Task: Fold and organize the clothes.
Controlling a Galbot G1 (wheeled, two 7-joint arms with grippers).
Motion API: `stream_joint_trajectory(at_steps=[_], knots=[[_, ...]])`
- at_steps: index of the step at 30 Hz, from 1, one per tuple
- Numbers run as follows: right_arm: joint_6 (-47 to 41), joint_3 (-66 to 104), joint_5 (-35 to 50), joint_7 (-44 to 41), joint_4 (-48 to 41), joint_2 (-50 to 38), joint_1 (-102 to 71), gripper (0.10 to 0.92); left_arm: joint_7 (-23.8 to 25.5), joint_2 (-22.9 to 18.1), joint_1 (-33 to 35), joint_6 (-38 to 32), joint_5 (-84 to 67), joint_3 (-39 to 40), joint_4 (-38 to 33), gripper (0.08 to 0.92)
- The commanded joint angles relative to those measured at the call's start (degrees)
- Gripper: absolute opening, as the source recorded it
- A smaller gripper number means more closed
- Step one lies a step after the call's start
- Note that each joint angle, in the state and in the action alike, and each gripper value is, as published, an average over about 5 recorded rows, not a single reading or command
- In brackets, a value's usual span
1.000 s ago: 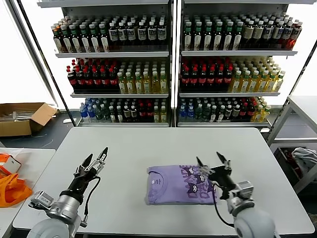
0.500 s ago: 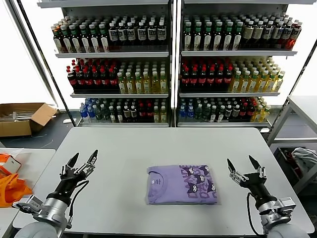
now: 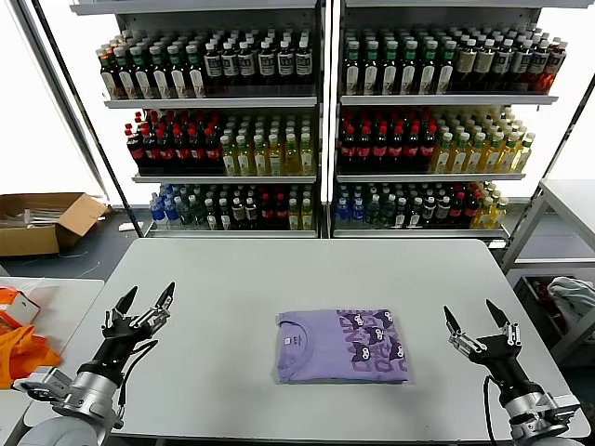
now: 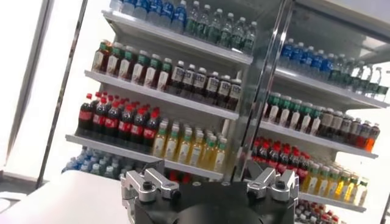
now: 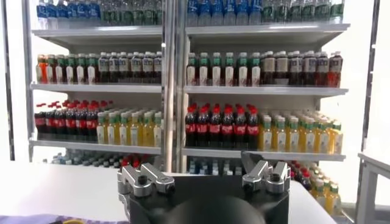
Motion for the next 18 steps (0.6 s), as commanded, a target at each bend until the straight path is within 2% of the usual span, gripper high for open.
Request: stream_joint_trajectory(at_steps=[1, 9, 18], knots=[[2.4, 2.2, -1.9, -2.0, -0.6, 0.6, -2.5, 0.823, 2.3, 0.0, 0.3, 2.3, 3.6, -2.0, 0.4, 0.823], [2.7, 1.5, -5.6, -1.8, -0.2, 2.2, -3.5, 0.823, 4.4, -0.2, 0.2, 3.5, 4.0, -2.2, -0.6, 0.823], [2.7, 2.4, -3.9, -2.5, 0.5, 3.2, -4.9, 0.823, 7.4, -1.2, -0.1, 7.0, 4.3, -4.8, -1.6, 0.823]])
